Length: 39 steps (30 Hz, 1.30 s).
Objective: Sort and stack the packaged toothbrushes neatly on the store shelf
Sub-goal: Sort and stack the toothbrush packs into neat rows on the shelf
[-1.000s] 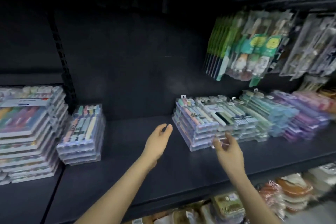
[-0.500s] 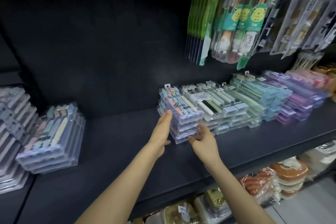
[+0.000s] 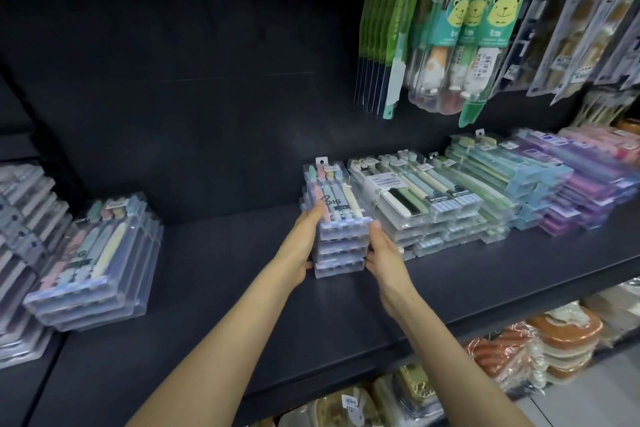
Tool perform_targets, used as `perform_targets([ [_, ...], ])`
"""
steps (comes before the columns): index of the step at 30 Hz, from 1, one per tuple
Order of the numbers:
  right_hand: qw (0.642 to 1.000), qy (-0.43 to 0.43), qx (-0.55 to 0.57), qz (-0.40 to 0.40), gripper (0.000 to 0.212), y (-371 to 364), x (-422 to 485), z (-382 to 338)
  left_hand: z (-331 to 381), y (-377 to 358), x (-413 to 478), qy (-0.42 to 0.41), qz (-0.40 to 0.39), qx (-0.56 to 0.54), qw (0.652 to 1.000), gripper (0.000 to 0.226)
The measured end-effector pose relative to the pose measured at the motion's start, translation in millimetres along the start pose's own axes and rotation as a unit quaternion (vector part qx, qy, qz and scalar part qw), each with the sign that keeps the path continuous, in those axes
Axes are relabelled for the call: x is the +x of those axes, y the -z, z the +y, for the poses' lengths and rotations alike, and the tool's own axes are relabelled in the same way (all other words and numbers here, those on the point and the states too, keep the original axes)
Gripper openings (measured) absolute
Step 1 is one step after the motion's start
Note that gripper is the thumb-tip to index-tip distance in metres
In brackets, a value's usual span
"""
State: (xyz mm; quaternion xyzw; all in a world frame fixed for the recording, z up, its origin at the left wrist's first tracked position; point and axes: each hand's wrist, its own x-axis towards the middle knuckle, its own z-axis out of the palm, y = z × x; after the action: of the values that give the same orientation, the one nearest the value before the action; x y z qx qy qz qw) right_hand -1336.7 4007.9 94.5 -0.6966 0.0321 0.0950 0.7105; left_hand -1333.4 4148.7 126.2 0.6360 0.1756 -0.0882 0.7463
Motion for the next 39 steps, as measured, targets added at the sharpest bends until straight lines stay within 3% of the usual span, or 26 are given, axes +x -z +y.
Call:
perform_targets([
  [4, 1.0, -0.015, 0.002, -0.012, 0.056, -2.5, 4.0, -3.2, -5.2, 17.3, 5.2, 0.022, 0.025, 0.058, 0.998, 0.061],
  [8, 0.997, -0.06, 0.014, -0.055, 0.054, -10.6, 16.2, -22.0, 5.0, 37.8, 5.9, 0.063, -0.001, 0.037, 0.997, 0.041],
  [14, 0.988, -0.117, 0.063, -0.072, 0.042, -34.1, 24.6, -36.6, 15.8, 22.5, 14.4, 0.073, -0.047, -0.02, 0.996, 0.04],
  [19, 0.991, -0.092, 0.063, -0.072, 0.036, -38.7, 1.5, -15.3, -1.2, 35.7, -3.0, 0.097, -0.068, -0.079, 0.99, 0.029],
  [23, 0.989, -0.041, 0.106, -0.097, 0.032, -48.5, -25.5, -4.1, -16.2, 48.4, -25.0, 0.058, -0.068, -0.097, 0.991, 0.029],
  [27, 0.985, 0.009, 0.109, -0.137, 0.031, -55.0, -46.3, -2.2, -23.9, 64.1, -50.2, -0.012, -0.014, -0.08, 0.997, 0.075],
  [31, 0.977, 0.05, 0.09, -0.188, 0.064, -52.7, -48.8, -10.1, -36.7, 83.8, -75.3, -0.165, -0.042, -0.055, 0.984, 0.085],
  [34, 0.967, 0.087, 0.088, -0.223, 0.074, -62.0, -45.8, -17.7, -36.0, 94.8, -87.1, -0.263, -0.092, 0.024, 0.96, 0.087],
  [39, 0.952, 0.162, 0.04, -0.258, 0.08, -77.3, -45.6, -21.2, -31.7, 122.5, -82.8, -0.283, -0.071, 0.193, 0.937, 0.125],
])
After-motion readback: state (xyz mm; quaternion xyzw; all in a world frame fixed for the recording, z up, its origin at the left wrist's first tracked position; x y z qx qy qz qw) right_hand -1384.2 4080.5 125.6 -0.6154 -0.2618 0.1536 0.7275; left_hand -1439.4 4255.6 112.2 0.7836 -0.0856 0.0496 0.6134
